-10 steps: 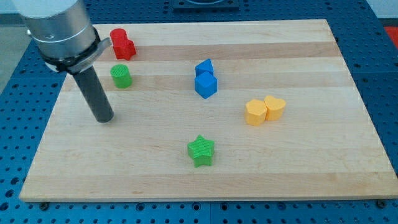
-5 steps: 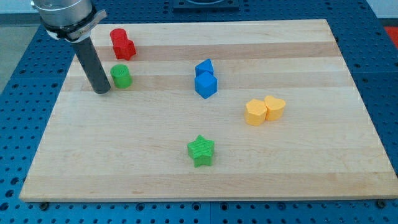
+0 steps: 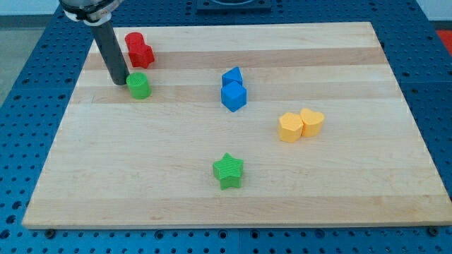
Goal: Move the green circle to the top left of the green star
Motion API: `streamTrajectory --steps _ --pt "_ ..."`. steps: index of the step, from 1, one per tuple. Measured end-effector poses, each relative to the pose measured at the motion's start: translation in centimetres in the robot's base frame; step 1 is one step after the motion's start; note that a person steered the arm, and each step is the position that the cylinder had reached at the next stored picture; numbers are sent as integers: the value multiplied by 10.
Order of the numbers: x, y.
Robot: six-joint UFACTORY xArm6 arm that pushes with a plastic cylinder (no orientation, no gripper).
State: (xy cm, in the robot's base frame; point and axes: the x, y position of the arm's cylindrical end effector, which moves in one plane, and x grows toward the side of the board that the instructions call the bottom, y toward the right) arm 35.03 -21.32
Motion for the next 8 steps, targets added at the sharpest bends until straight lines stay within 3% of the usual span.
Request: streamTrajectory --steps 8 --pt "12 46"
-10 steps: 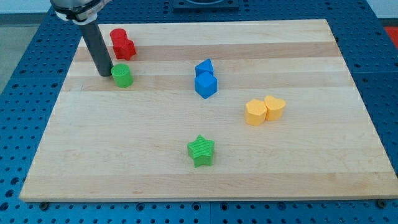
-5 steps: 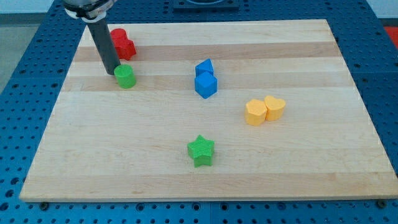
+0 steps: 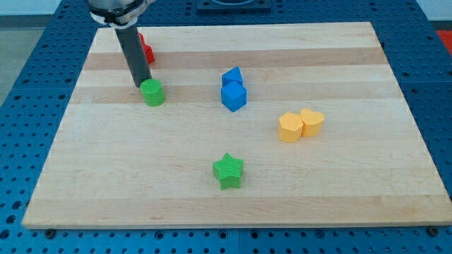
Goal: Move the green circle to the top left of the green star
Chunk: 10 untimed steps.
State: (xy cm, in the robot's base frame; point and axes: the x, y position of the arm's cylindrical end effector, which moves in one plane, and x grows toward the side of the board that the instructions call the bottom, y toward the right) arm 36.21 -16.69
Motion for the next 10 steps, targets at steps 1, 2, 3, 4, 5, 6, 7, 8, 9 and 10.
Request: streamTrajectory --steps 1,2,3,4,5,6,7,8,9,10 --pt "10 3" --pt "24 10" --pt "37 18" --pt "44 27" --pt "53 35" --pt "65 37" --pt "80 37" --pt "94 37" --pt "109 39" --pt "123 49"
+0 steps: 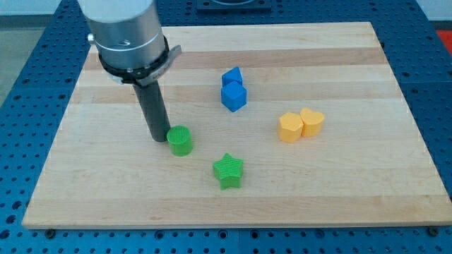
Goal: Move the green circle to the top left of the green star
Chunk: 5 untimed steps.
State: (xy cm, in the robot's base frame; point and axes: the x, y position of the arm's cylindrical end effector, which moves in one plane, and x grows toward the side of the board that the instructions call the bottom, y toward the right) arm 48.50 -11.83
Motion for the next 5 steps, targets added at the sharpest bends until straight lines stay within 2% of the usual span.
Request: streamTrajectory --steps 5 --pt "73 53"
